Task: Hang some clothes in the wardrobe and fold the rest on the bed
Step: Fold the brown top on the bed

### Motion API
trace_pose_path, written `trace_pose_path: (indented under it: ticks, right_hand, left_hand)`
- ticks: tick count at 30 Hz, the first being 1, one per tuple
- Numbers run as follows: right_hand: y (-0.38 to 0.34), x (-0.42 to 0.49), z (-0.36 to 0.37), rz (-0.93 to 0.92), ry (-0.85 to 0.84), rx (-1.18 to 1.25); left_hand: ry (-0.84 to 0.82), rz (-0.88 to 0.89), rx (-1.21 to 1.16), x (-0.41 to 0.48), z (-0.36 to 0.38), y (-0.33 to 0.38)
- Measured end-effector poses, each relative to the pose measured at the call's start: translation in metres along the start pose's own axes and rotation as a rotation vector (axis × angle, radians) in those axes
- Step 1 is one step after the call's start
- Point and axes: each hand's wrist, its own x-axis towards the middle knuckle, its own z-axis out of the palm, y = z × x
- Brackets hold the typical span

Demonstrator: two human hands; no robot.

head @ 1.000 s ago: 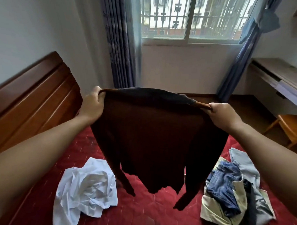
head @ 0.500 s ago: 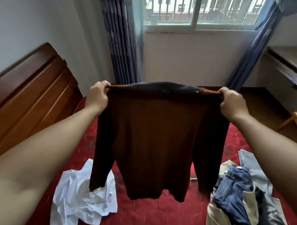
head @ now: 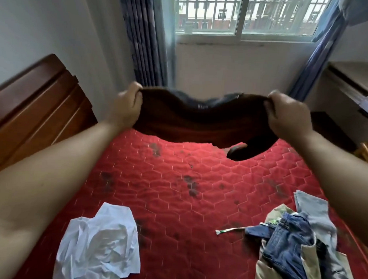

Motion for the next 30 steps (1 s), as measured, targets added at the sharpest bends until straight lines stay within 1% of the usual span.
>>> trace_pose_path:
  ticks: [2, 6, 9, 13, 16, 20, 22, 27, 30]
  right_hand:
    - [0.006, -0.042, 0.024, -0.068, -0.124, 0.016]
    - [0.012, -0.151, 0.096, -0.117, -0.458, -0.062]
    - [0.015, -0.248, 0.162, -0.168, -0.76, -0.16]
    - [0.02, -0.391, 0.243, -0.269, -1.133, -0.205]
    - [0.021, -0.494, 0.285, -0.3, -1.307, -0.157]
    - [0.015, -0.605, 0.307, -0.334, -1.504, -0.172]
    - [0.013, -0.639, 0.312, -0.357, -1.55, -0.184]
    - [0.003, -0.676, 0.32, -0.39, -1.688, -0.169]
    - [-0.006, -0.692, 0.324, -0.415, -1.826, -0.196]
  left_hand:
    - [-0.161, 0.037, 0.058, -0.045, 0.022, -0.02]
    - [-0.513, -0.017, 0.085, -0.153, 0.089, -0.059]
    - [-0.786, 0.005, 0.171, -0.247, 0.154, -0.09]
    - [-1.125, -0.004, 0.321, -0.385, 0.227, -0.127]
    - [-1.331, -0.031, 0.327, -0.479, 0.273, -0.147]
    - [-1.561, 0.022, 0.366, -0.581, 0.312, -0.161]
    - [-1.625, 0.039, 0.4, -0.615, 0.325, -0.162]
    - [-1.723, 0.115, 0.501, -0.658, 0.343, -0.157]
    - [-1.832, 0.086, 0.562, -0.68, 0.344, -0.151]
